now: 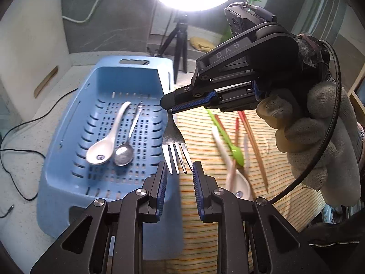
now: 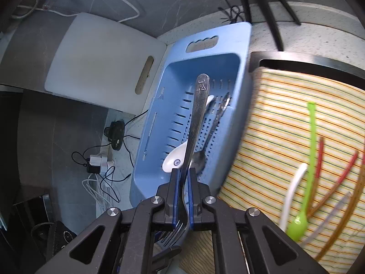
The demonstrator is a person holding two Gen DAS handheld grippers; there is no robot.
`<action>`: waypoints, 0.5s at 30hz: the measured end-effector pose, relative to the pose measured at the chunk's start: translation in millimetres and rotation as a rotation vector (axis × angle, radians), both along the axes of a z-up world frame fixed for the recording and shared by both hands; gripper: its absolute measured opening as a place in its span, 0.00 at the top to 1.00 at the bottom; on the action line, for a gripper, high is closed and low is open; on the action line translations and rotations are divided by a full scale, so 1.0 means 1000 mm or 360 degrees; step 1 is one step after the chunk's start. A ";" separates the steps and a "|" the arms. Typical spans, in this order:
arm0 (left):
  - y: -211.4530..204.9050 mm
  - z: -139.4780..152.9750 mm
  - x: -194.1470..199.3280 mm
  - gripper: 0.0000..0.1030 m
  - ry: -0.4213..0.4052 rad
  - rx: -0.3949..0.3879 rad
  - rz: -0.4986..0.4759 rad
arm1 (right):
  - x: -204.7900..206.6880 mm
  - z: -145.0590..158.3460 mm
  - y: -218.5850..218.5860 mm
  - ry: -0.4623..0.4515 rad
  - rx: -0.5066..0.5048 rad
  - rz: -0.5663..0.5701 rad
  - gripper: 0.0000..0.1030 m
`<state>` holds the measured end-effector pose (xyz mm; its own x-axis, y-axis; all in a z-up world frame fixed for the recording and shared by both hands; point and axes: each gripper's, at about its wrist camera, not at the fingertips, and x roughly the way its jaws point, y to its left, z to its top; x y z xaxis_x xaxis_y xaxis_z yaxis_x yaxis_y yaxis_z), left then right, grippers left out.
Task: Organize utensils
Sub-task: 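Carry the fork with the left tool and lower it beside the spoons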
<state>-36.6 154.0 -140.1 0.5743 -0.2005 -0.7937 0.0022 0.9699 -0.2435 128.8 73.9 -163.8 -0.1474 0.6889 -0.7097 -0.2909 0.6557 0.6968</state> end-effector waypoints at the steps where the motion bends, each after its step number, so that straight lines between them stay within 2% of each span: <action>1: 0.005 -0.003 0.001 0.80 0.0012 -0.0008 -0.0001 | 0.001 -0.003 0.006 0.0010 -0.0008 0.0000 0.94; 8: 0.031 -0.018 0.007 0.80 0.0085 -0.0021 -0.0031 | 0.009 -0.030 0.036 0.0082 -0.0076 -0.0017 0.94; 15: 0.041 -0.027 0.015 0.80 0.0130 -0.0023 -0.0073 | 0.014 -0.039 0.051 0.0094 -0.0137 -0.0034 0.94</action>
